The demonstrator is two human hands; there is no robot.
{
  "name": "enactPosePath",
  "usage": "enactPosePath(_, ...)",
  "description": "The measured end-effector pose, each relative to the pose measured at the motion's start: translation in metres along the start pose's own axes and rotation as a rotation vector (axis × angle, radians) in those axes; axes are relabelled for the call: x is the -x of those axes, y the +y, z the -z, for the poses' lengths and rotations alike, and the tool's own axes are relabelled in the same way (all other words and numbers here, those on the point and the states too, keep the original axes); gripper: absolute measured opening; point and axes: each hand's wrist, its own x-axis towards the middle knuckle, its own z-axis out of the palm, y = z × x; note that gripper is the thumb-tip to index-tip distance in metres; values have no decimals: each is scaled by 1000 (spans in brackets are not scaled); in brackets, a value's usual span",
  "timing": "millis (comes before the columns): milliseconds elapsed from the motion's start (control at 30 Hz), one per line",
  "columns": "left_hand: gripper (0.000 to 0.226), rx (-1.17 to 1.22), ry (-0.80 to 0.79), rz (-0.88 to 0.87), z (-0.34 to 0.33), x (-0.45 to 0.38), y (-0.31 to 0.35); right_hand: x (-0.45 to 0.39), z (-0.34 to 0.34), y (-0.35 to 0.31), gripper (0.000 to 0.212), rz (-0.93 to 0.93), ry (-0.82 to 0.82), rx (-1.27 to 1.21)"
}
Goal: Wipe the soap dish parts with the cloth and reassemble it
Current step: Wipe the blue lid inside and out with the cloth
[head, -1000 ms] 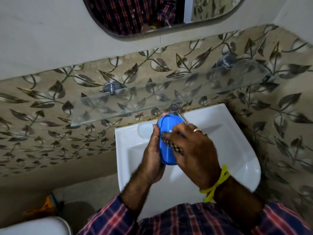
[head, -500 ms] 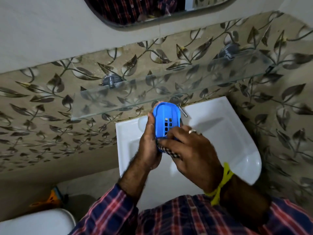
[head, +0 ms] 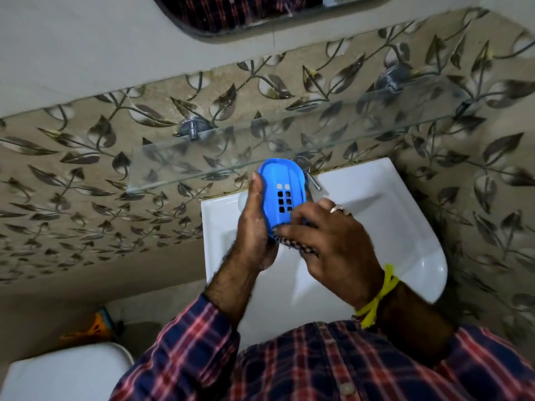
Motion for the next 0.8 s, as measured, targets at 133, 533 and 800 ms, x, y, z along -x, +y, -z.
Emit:
enactPosePath(133, 72, -2, 53, -36, 1, 4, -1, 1, 4, 9, 27, -19, 55, 5)
enactPosePath(533, 70, 21, 63, -50, -3, 17, -4, -11, 2, 7, 29, -35, 120, -39)
enactPosePath(800, 65, -51, 123, -63, -8, 24, -13, -10, 7, -1, 26, -111, 70, -109)
